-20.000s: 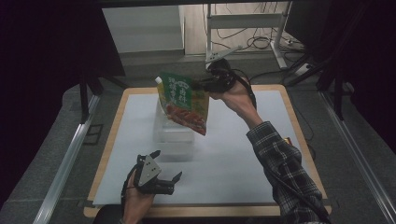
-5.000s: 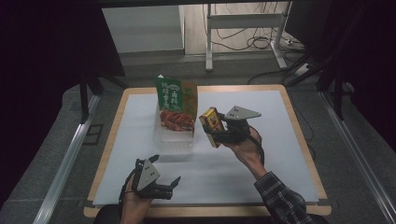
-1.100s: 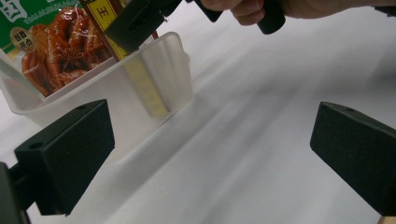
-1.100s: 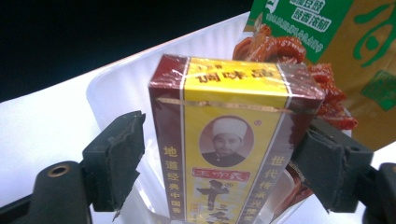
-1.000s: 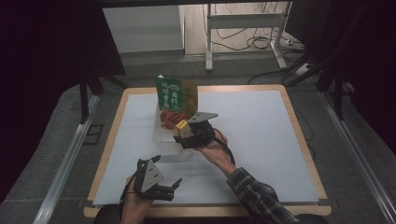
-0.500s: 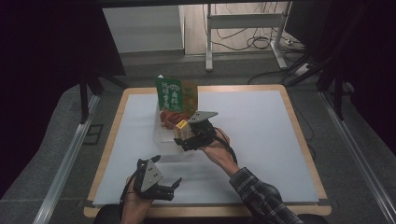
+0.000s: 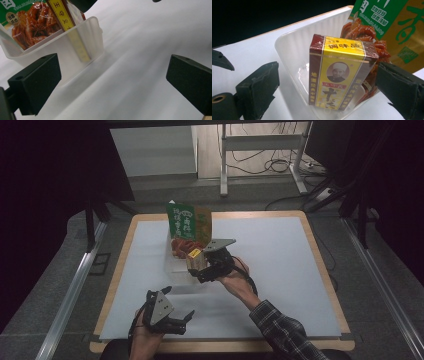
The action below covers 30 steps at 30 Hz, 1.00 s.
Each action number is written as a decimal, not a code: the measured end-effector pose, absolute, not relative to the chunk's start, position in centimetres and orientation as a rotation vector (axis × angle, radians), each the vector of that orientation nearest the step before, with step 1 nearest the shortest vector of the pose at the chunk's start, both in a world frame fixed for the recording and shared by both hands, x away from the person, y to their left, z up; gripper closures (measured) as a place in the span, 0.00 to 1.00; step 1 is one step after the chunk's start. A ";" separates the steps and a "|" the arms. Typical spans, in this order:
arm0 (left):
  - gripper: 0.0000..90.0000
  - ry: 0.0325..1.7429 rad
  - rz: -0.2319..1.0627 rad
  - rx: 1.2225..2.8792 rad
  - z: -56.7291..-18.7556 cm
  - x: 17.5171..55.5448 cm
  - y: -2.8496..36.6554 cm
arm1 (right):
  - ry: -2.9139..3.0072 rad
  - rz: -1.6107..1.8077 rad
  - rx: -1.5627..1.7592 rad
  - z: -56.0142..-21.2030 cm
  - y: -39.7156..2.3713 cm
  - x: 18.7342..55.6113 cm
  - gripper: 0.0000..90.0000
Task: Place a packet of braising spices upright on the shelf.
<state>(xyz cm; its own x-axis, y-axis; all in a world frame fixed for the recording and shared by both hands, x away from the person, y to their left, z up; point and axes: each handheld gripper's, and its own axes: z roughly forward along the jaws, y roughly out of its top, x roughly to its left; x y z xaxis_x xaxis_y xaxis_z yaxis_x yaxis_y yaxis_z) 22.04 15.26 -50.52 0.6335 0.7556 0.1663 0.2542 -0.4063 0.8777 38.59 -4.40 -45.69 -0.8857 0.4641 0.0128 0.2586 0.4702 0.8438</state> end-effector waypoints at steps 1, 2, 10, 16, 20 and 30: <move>0.00 0.794 0.706 1.958 -50.5 22.0 15.3 | 2.500 1.379 0.621 -45.6 -4.5 38.5 0.06; 0.00 0.795 0.706 1.958 -50.5 22.0 15.3 | 2.501 1.378 0.619 -45.6 -4.5 38.5 0.06; 0.00 0.796 0.706 1.954 -50.5 22.0 15.3 | 2.506 1.378 0.599 -45.0 -5.1 38.1 0.05; 0.00 0.797 0.701 1.949 -50.6 22.1 15.2 | 2.518 1.359 0.587 -44.8 -5.7 37.8 0.05; 0.00 0.796 0.702 1.953 -50.5 22.1 15.3 | 2.524 1.354 0.580 -44.6 -6.0 37.5 0.05; 0.00 0.799 0.698 1.954 -50.5 22.1 15.3 | 2.511 1.351 0.574 -44.0 -7.1 36.9 0.05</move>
